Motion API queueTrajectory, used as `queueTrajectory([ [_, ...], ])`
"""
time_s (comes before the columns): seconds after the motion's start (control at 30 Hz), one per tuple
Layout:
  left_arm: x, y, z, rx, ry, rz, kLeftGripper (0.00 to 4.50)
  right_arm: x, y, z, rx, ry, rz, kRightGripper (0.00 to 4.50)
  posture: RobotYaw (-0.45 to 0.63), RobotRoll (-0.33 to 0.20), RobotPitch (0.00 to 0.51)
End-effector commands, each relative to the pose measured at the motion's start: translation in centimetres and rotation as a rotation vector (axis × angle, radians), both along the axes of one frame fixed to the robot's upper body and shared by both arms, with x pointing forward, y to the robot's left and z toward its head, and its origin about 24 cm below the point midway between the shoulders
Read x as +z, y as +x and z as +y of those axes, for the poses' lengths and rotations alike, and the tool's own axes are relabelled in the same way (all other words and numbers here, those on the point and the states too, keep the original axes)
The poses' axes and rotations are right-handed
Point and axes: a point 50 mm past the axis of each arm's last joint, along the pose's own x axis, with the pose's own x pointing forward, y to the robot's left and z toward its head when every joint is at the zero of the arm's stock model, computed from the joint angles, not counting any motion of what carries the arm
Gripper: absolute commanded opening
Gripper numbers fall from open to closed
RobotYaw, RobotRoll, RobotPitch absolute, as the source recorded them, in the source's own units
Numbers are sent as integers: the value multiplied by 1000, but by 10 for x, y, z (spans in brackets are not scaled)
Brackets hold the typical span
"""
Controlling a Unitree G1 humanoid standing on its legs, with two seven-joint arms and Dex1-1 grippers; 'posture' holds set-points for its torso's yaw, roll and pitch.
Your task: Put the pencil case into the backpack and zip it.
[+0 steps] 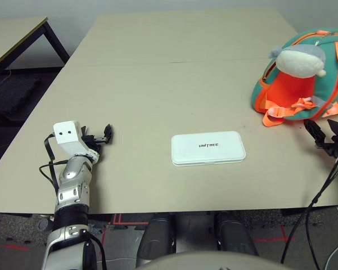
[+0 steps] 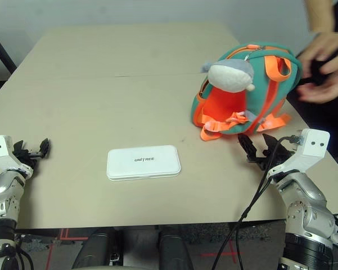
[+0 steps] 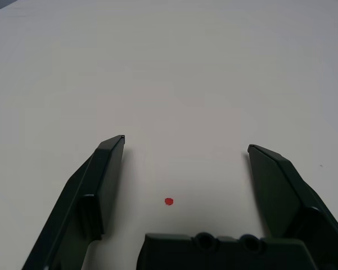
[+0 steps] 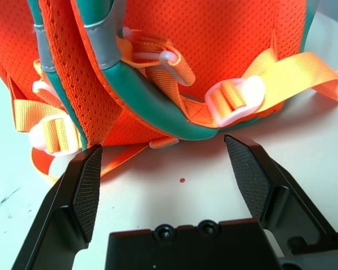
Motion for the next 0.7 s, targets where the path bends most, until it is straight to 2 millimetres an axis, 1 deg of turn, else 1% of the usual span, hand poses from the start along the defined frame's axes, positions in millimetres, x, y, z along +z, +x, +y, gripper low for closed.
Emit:
queueTrajectory([
  [0.03, -3, -6, 2, 10, 14, 23, 4500, -3, 3, 1, 15, -12, 6, 4470, 50, 0, 96],
  [0.17, -4, -4, -2, -11, 18, 30, 4500, -4, 6, 1, 23, -28, -6, 4470, 42, 0, 101],
  [0.23, 2, -2, -3, -38, 33, 23, 4500, 2, 8, 1, 17, -44, -34, 4470, 36, 0, 103],
  [0.3, 15, 1, -4, -73, 57, -2, 4500, 11, 10, 0, 17, -51, -51, 4470, 29, 0, 107],
  [0.37, 40, 5, -6, -150, 97, -56, 4500, 23, 9, 0, 20, -42, -47, 4470, 33, 0, 104],
  [0.4, 57, 7, -10, -227, 78, -79, 4500, 30, 6, -1, 24, -19, -8, 4470, 44, 0, 97],
  [0.43, 68, 7, -12, -284, 60, -90, 4500, 36, 3, 1, 28, -4, 24, 4470, 56, 0, 91],
  [0.53, 99, -3, -25, -497, -172, -28, 4500, 43, -14, 12, 104, 91, 210, 4470, 73, 0, 84],
  [0.6, 117, -15, -34, -638, -347, 78, 4500, 42, -34, 26, 233, 144, 411, 4470, 76, 0, 80],
  [0.67, 125, -22, -35, -695, -466, 147, 4500, 42, -46, 38, 313, 166, 532, 4470, 62, 0, 73],
  [0.7, 127, -23, -35, -705, -525, 171, 4500, 42, -48, 42, 338, 176, 572, 4470, 62, 0, 73],
])
